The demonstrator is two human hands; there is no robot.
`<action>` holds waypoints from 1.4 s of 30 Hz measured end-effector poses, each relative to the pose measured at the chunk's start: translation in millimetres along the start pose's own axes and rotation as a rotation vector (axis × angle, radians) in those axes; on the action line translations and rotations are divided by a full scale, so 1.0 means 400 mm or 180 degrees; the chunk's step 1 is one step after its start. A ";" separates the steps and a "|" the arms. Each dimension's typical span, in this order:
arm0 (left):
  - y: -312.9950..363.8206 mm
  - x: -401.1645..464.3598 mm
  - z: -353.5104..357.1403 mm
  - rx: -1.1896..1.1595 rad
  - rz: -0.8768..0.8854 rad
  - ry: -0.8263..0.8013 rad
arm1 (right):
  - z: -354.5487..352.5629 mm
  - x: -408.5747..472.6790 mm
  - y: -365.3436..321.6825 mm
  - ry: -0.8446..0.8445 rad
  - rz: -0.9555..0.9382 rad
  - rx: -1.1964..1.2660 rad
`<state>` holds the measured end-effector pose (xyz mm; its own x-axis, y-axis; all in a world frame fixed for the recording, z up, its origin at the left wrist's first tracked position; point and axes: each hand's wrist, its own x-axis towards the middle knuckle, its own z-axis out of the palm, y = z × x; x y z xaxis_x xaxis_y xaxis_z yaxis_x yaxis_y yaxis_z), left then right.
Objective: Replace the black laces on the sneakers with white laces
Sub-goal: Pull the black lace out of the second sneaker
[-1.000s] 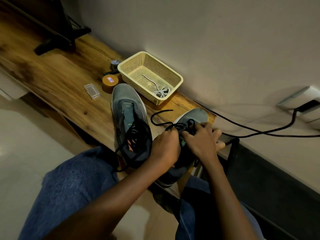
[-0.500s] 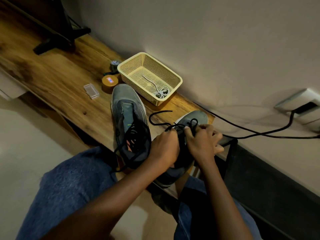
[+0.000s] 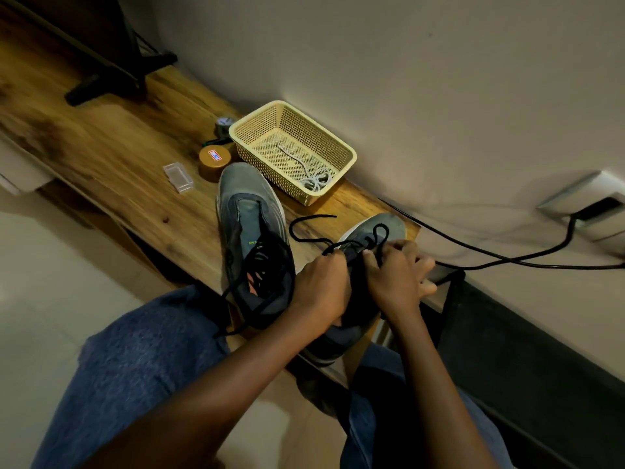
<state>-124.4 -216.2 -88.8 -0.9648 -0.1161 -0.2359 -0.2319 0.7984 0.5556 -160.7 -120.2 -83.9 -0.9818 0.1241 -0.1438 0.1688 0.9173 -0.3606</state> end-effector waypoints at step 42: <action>0.031 0.058 -0.018 0.0462 0.0699 0.0849 | -0.069 0.015 0.065 0.0347 0.0465 0.0988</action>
<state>-150.5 -213.1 -81.6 -0.9924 -0.0674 0.1029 -0.0144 0.8946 0.4467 -164.6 -85.1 -68.7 -0.9461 0.3004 -0.1213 0.3100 0.7305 -0.6085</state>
